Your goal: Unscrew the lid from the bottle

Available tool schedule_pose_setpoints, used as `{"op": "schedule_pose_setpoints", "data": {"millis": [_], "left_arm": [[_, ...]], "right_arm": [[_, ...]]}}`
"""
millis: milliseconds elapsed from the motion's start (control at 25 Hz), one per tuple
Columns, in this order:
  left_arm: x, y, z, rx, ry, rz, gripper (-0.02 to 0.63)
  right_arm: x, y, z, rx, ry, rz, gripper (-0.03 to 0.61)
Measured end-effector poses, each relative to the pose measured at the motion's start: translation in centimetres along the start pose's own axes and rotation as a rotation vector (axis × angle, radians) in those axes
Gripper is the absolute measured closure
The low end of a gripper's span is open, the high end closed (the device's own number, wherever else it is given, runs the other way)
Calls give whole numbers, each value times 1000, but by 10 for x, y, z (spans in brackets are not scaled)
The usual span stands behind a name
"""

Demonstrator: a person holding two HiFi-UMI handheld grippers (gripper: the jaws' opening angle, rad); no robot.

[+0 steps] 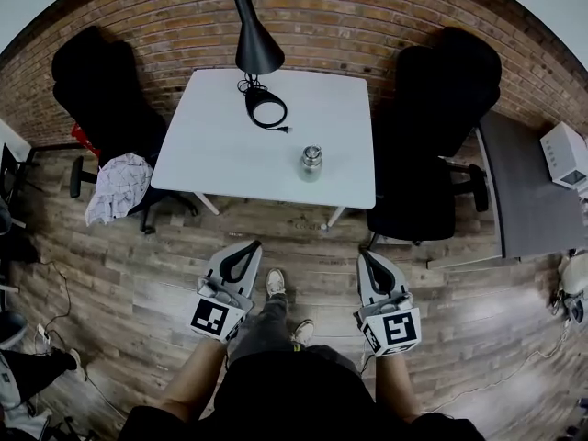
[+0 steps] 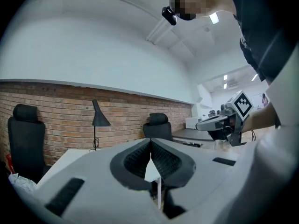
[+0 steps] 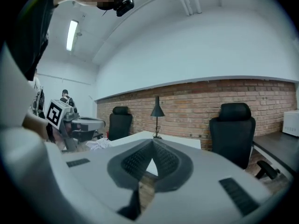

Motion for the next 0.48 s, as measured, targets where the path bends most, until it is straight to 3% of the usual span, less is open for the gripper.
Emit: {"op": "schedule_pose_setpoints", "data": {"millis": [200, 480], "left_arm": [[45, -48, -13, -80, -4, 12, 591], [96, -109, -15, -105, 16, 56, 591]], "right_arm": [[53, 18, -27, -27, -17, 7, 565], [126, 17, -61, -52, -53, -8, 565]]}}
Point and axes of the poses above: the fingertips, and each gripper's own axes: x forward along the fingers, y to its right, z out of its underside, the point moved 5 cm from there along -x, backward along the fingers, and after that the axes turned 8 degrees about -y, right-handed, at the moved point
